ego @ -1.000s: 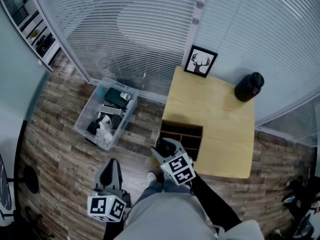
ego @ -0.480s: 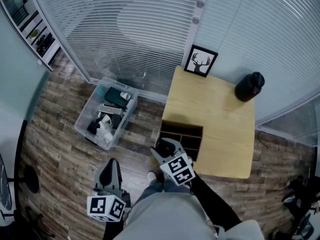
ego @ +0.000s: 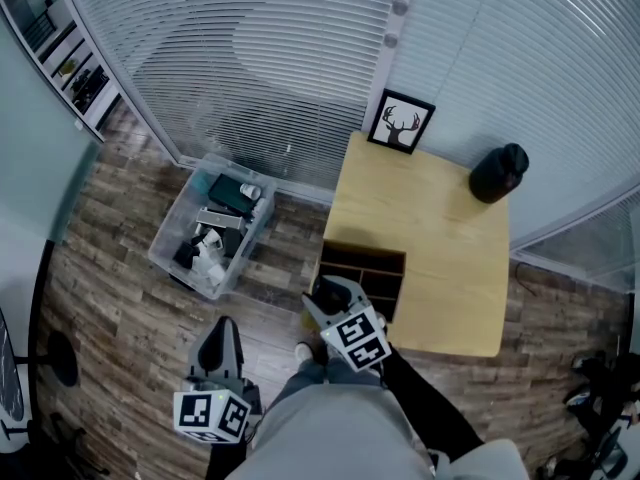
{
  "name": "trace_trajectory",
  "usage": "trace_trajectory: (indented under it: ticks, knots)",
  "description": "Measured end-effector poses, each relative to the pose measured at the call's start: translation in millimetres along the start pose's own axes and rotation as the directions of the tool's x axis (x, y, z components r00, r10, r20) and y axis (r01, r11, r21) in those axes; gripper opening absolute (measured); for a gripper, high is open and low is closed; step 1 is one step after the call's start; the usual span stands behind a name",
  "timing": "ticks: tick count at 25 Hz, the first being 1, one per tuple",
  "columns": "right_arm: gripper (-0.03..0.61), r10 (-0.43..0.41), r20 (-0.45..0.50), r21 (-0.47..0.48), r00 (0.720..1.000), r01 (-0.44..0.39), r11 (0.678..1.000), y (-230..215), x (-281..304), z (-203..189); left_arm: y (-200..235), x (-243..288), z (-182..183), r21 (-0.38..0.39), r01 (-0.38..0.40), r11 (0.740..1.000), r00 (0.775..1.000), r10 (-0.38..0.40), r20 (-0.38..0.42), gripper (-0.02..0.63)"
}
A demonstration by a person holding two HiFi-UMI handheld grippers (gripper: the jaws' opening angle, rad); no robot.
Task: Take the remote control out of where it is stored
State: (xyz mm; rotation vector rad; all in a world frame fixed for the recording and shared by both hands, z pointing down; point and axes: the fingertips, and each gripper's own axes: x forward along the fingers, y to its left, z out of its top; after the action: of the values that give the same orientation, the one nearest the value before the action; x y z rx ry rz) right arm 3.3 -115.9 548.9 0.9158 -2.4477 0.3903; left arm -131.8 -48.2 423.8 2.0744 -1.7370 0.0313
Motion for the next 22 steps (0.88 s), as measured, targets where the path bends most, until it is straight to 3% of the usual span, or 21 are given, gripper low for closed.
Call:
trace_trajectory:
  ticks: [22]
  knots:
    - [0.178, -0.006, -0.001, 0.009, 1.0, 0.006, 1.0, -2.5, -4.8, -2.1, -1.5, 0.7, -2.1, -0.002, 0.001, 1.0, 1.0, -0.001, 0.001, 0.009]
